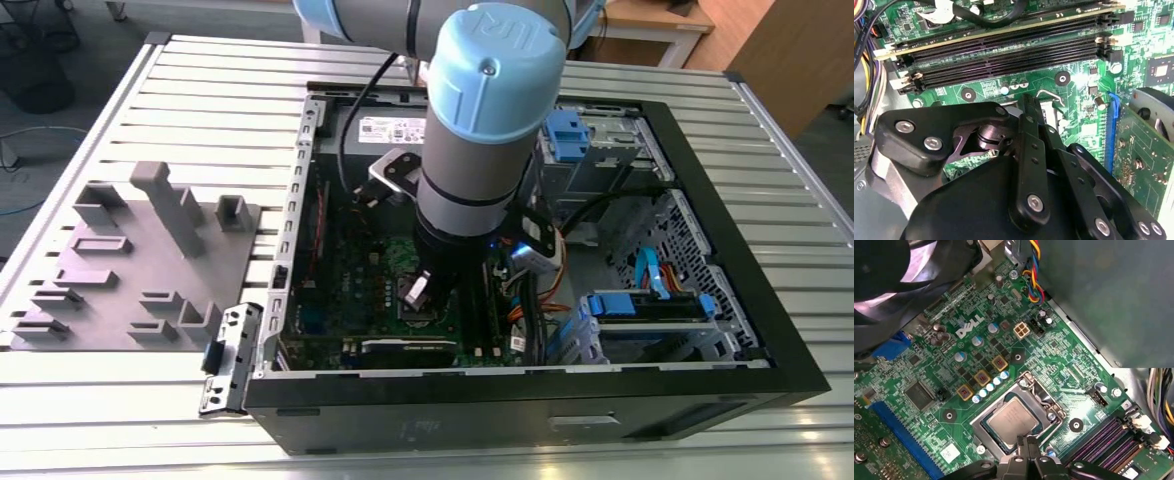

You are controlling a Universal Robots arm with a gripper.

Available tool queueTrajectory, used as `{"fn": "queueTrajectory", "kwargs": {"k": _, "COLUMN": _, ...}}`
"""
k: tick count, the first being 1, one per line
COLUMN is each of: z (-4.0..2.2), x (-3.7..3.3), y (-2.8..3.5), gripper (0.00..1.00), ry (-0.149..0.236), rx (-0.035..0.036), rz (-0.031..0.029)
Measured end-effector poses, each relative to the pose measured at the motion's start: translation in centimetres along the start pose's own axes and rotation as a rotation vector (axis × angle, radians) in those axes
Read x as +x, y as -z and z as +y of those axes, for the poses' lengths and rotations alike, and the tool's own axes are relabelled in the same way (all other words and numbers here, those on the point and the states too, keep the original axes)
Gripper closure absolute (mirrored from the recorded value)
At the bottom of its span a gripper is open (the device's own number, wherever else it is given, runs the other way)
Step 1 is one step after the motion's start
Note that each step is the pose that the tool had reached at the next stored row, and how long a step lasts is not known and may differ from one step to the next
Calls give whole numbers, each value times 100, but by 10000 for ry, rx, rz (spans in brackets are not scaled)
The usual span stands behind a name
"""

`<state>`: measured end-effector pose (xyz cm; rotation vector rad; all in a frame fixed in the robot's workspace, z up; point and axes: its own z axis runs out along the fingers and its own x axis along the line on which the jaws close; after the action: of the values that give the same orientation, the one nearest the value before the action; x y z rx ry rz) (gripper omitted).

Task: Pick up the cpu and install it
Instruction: 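Install the first cpu locking lever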

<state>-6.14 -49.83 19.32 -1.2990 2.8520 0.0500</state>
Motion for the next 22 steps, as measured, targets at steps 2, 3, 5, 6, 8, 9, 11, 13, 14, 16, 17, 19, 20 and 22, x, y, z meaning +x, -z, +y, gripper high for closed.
{"fn": "queueTrajectory", "kwargs": {"k": 2, "z": -17, "x": -15, "y": -3, "gripper": 89, "ry": 12, "rx": -3, "rz": -2}}
{"fn": "queueTrajectory", "kwargs": {"k": 3, "z": -24, "x": -21, "y": -3, "gripper": 89, "ry": 16, "rx": -2, "rz": -2}}
{"fn": "queueTrajectory", "kwargs": {"k": 5, "z": -27, "x": -23, "y": -3, "gripper": 89, "ry": 19, "rx": 1, "rz": 0}}
{"fn": "queueTrajectory", "kwargs": {"k": 6, "z": -27, "x": -23, "y": -3, "gripper": 89, "ry": 20, "rx": 2, "rz": 1}}
{"fn": "queueTrajectory", "kwargs": {"k": 8, "z": -27, "x": -24, "y": -3, "gripper": 89, "ry": 21, "rx": 1, "rz": 2}}
{"fn": "queueTrajectory", "kwargs": {"k": 9, "z": -30, "x": -25, "y": -4, "gripper": 89, "ry": 22, "rx": -22, "rz": 19}}
{"fn": "queueTrajectory", "kwargs": {"k": 11, "z": -39, "x": -31, "y": -9, "gripper": 89, "ry": 17, "rx": -167, "rz": 103}}
{"fn": "queueTrajectory", "kwargs": {"k": 13, "z": -48, "x": -38, "y": -14, "gripper": 89, "ry": 10, "rx": -304, "rz": 208}}
{"fn": "queueTrajectory", "kwargs": {"k": 14, "z": -52, "x": -41, "y": -14, "gripper": 89, "ry": 9, "rx": -342, "rz": 242}}
{"fn": "queueTrajectory", "kwargs": {"k": 16, "z": -55, "x": -43, "y": -14, "gripper": 89, "ry": 7, "rx": -375, "rz": 271}}
{"fn": "queueTrajectory", "kwargs": {"k": 17, "z": -55, "x": -43, "y": -15, "gripper": 89, "ry": 5, "rx": -376, "rz": 272}}
{"fn": "queueTrajectory", "kwargs": {"k": 19, "z": -63, "x": -49, "y": -17, "gripper": 89, "ry": 5, "rx": -426, "rz": 298}}
{"fn": "queueTrajectory", "kwargs": {"k": 20, "z": -72, "x": -56, "y": -18, "gripper": 89, "ry": 4, "rx": -485, "rz": 338}}
{"fn": "queueTrajectory", "kwargs": {"k": 22, "z": -87, "x": -68, "y": -19, "gripper": 89, "ry": -2, "rx": -595, "rz": 423}}
